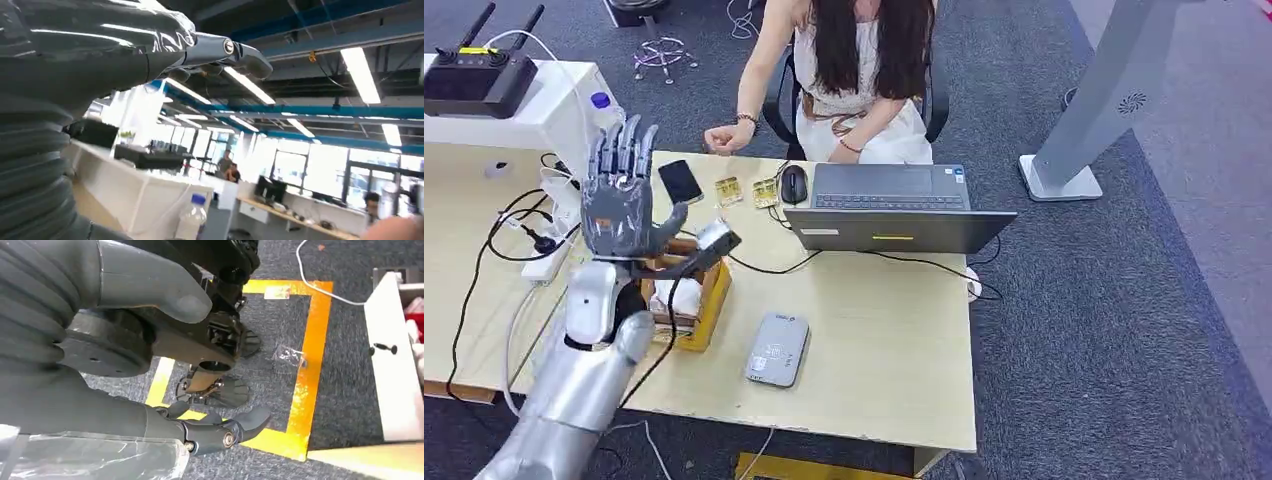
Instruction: Pass the card to the sensor for recognition and then transmit it.
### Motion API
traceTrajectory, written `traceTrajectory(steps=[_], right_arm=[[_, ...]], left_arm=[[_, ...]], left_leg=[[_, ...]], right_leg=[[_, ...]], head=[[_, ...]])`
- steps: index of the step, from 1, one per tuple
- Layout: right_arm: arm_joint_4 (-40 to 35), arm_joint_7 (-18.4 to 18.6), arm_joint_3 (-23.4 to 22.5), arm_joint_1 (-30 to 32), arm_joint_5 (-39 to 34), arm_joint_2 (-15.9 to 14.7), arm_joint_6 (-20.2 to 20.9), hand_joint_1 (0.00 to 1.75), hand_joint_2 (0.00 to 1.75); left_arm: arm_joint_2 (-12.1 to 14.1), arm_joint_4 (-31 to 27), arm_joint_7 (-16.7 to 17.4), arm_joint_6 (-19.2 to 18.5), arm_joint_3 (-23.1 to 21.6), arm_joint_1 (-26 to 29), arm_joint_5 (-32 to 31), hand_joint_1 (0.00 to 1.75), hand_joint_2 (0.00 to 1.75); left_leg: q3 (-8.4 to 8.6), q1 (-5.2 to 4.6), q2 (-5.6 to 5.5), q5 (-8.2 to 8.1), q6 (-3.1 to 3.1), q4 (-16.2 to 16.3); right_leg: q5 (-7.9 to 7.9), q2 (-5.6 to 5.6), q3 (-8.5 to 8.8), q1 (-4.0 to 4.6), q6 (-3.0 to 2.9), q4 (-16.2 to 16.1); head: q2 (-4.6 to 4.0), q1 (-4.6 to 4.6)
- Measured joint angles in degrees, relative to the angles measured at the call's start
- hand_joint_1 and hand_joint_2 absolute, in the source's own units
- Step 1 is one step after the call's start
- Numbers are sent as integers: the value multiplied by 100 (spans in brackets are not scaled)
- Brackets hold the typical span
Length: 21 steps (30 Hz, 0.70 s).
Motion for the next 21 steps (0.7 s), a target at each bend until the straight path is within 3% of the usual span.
traceTrajectory(steps=[4, 8, 15, 21], right_arm=[[-2, -173, -105, 163, -214, -31, -15, 0, 175], [-7, -249, -216, 265, -275, -74, -15, 0, 175], [-7, -207, -312, 271, -262, -103, -59, 0, 175], [-7, -190, -321, 268, -221, -120, -50, 0, 175]], left_arm=[[227, -1490, 70, -105, -339, 1493, -350, 0, 175], [501, -2285, 252, -260, -475, 2495, -317, 0, 175], [796, -2604, 483, -886, -481, 3092, 148, 0, 175], [901, -2560, 656, -1196, -337, 3102, 402, 0, 175]], left_leg=[[1, 0, 4, -24, -1, 0], [-1, 1, -1, -28, 0, 0], [2, 3, -1, -24, -3, -4], [3, 3, -4, -21, -5, -3]], right_leg=[[-20, 4, -1, 0, -1, -2], [-26, -1, -4, 0, -2, -5], [-23, -4, -1, 2, -4, -3], [-20, -9, 2, 2, -5, -2]], head=[[0, 2], [0, 2], [0, 0], [0, 0]])
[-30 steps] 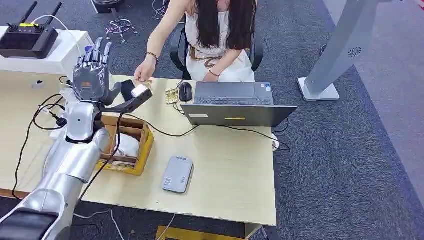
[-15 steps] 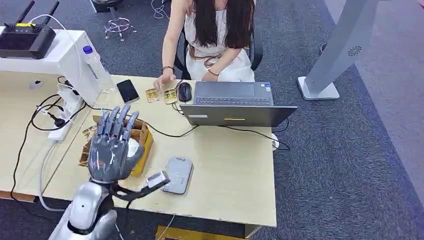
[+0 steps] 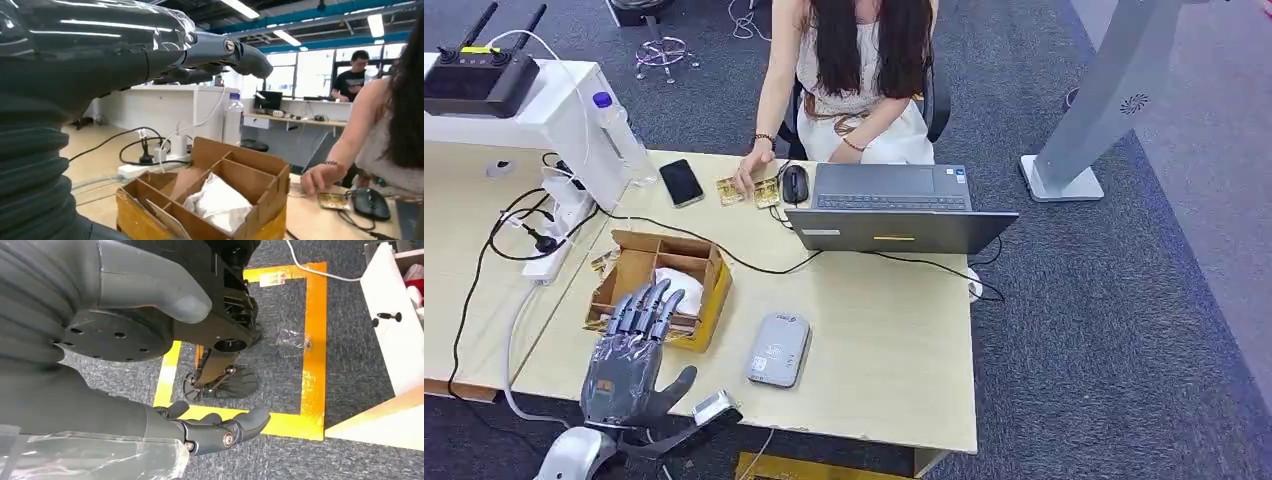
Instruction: Pass the card to the sensor for recognition and then transmit it.
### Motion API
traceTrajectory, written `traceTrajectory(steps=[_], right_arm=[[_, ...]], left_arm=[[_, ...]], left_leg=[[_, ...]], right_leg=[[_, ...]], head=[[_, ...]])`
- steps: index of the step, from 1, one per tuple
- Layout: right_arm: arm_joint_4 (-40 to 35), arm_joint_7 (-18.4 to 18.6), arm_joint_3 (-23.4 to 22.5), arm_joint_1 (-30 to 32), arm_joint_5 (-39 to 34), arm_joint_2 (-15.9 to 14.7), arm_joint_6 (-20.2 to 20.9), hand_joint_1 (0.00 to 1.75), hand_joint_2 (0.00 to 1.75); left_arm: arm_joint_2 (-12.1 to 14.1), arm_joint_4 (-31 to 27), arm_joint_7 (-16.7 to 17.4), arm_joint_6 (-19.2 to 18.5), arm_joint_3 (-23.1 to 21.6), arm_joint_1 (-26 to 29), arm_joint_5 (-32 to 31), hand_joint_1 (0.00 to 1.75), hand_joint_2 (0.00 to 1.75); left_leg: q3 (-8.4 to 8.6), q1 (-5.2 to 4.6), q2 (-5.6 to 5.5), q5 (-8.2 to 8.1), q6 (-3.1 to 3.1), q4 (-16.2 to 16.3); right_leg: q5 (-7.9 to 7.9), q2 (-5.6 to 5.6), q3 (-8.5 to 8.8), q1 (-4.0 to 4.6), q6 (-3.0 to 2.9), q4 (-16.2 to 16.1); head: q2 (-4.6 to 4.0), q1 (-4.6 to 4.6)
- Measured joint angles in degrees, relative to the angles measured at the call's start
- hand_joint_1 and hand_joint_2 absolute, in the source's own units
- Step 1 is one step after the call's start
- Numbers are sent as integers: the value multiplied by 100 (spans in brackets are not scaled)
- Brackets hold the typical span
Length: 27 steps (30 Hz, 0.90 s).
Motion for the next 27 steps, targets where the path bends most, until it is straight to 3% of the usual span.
traceTrajectory(steps=[11, 27], right_arm=[[0, 94, 0, -15, 79, -13, 31, 0, 175], [0, 184, 0, -65, 140, -22, 61, 0, 175]], left_arm=[[-24, 377, -138, -258, 437, -307, 77, 0, 175], [-212, 1047, -157, -378, 524, -682, -68, 0, 175]], left_leg=[[0, 0, 0, 0, 0, 1], [0, 0, 1, 0, 0, 1]], right_leg=[[0, 0, -1, 0, 0, 0], [0, 2, -1, 0, 0, 0]], head=[[0, 0], [0, 2]])
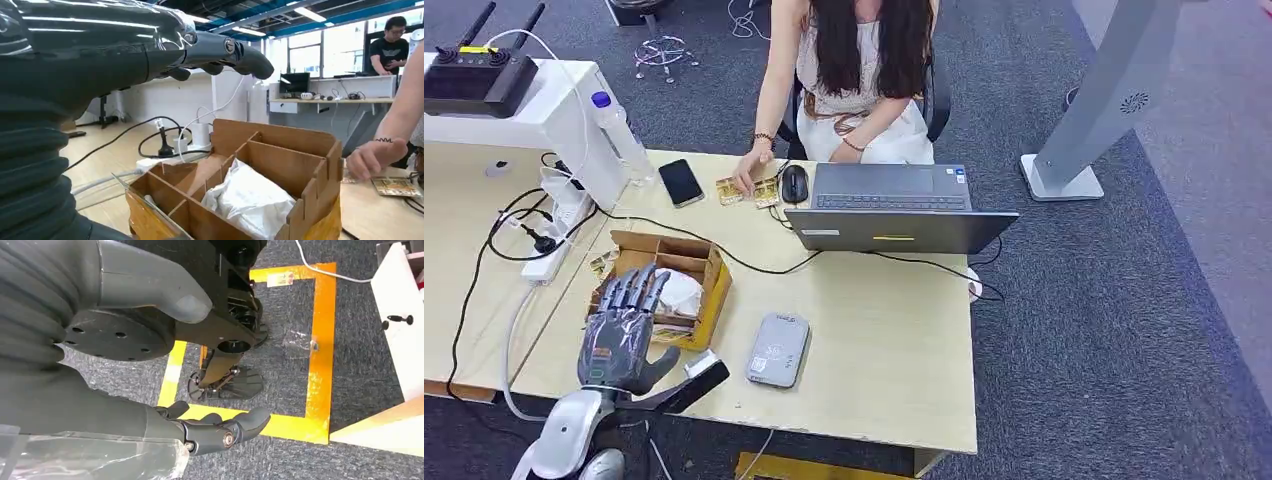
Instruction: Pass the card to the sensor for recognition and then transmit it.
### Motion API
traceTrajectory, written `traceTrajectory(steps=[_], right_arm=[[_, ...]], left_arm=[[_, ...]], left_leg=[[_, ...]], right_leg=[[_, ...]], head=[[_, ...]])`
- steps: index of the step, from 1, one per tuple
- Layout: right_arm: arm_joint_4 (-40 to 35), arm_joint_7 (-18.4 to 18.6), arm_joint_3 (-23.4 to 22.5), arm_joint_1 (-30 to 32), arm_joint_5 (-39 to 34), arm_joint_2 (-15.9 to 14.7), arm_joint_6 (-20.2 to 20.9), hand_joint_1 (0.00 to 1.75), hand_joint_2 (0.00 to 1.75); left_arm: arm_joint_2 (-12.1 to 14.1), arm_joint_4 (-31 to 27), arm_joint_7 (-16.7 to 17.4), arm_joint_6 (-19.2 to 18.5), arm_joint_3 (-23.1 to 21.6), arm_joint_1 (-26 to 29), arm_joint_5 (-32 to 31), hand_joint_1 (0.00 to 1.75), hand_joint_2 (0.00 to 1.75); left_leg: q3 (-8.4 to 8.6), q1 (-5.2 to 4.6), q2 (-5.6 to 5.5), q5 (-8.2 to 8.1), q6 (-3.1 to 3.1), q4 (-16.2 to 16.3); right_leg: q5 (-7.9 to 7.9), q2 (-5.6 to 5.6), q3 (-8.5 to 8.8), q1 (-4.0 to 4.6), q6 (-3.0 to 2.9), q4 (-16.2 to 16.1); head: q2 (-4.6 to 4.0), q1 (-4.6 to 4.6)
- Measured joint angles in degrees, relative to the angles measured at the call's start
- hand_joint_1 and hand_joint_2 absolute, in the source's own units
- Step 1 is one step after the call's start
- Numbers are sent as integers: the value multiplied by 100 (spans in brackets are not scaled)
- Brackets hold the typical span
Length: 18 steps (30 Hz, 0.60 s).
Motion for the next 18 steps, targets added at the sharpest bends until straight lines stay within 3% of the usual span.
traceTrajectory(steps=[18], right_arm=[[0, 42, 0, -14, 39, 0, 0, 0, 175]], left_arm=[[-90, 380, 234, -22, 105, -38, -155, 0, 175]], left_leg=[[0, 0, 0, 0, 0, 0]], right_leg=[[0, 0, 0, 0, 0, 0]], head=[[0, -2]])
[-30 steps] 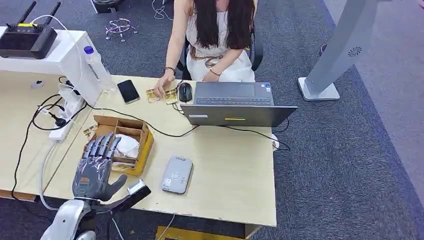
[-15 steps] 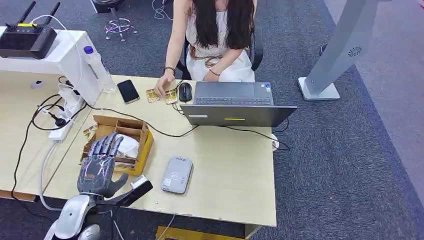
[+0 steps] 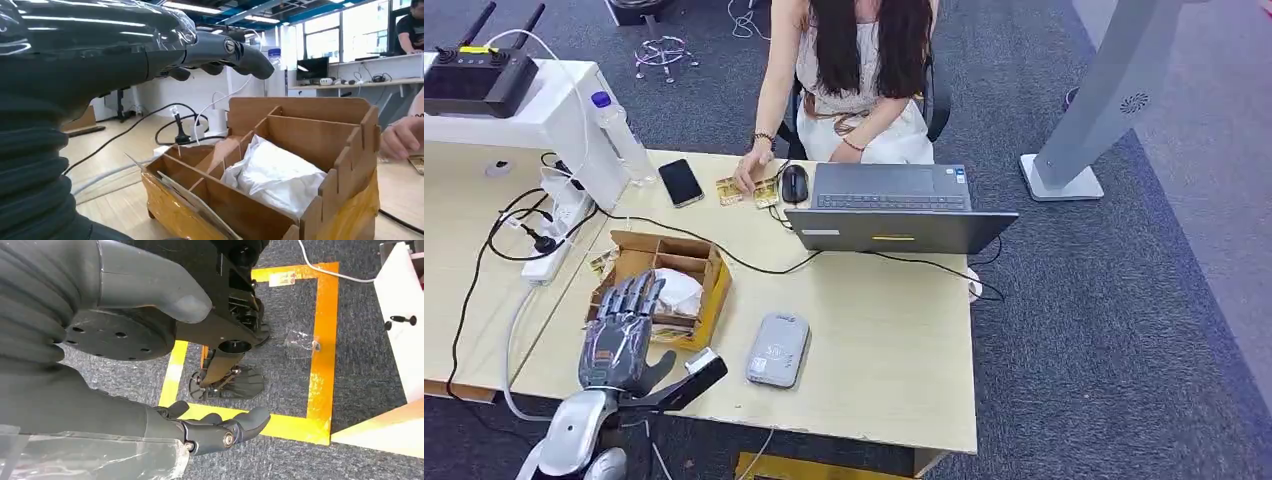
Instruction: Pass the card to the sensor for recognition and then transmit it.
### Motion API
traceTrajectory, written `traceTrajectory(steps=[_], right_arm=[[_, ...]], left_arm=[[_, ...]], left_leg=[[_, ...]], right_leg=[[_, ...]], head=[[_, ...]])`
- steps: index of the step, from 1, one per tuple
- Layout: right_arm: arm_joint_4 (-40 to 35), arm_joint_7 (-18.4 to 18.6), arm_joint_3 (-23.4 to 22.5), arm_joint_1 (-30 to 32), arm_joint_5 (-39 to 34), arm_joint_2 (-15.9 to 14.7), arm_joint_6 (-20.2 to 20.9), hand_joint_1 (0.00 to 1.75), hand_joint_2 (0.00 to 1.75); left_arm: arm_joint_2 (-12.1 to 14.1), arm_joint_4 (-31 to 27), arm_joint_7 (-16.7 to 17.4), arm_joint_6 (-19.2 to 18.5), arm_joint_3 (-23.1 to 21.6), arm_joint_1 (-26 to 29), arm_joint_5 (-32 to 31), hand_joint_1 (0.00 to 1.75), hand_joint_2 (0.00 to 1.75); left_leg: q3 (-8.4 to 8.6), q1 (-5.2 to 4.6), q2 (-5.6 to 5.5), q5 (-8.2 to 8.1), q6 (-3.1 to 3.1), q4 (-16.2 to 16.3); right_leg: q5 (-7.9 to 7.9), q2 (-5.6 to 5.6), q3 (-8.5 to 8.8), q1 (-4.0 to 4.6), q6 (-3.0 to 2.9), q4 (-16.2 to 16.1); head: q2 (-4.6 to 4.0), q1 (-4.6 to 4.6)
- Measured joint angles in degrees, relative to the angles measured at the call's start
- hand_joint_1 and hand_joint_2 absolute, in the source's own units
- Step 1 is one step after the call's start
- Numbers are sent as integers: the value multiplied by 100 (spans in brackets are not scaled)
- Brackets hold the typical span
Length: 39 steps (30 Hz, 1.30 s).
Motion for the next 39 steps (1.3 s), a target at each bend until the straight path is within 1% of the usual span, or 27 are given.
traceTrajectory(steps=[4, 16, 26, 37, 38, 39], right_arm=[[0, 11, 0, -1, 0, -2, 0, 0, 175], [0, 42, 0, 1, -20, -9, -26, 0, 175], [0, 74, -7, 5, -79, -20, -96, 0, 175], [2, 118, -59, 9, -96, -55, -105, 0, 175], [2, 118, -72, 9, -94, -55, -112, 0, 175], [2, 120, -85, 9, -94, -57, -114, 0, 175]], left_arm=[[-18, 13, 0, -79, 2, -26, 0, 0, 175], [-46, 37, 2, -149, 7, -64, -7, 0, 175], [-103, 44, 216, -210, 9, -132, -140, 0, 175], [-157, 48, 227, -313, 11, -201, -155, 0, 175], [-162, 48, 227, -324, 11, -203, -157, 93, 175], [-162, 48, 227, -341, 11, -206, -164, 175, 175]], left_leg=[[0, 0, -1, 0, 0, 0], [0, 0, 0, 0, 0, 0], [0, 0, 0, 0, 0, 0], [0, 0, 0, 0, 0, 1], [0, 0, 0, 0, 0, 1], [0, 0, 0, 0, 0, 1]], right_leg=[[0, -1, 0, 0, 0, 0], [0, 0, 0, 0, 0, 0], [0, 0, 0, 0, 0, 0], [0, 0, 0, 0, 0, 0], [0, 0, 0, 0, 0, 0], [0, 0, 0, 0, 0, 0]], head=[[0, 2], [0, 0], [0, 2], [0, 0], [0, 0], [0, 0]])
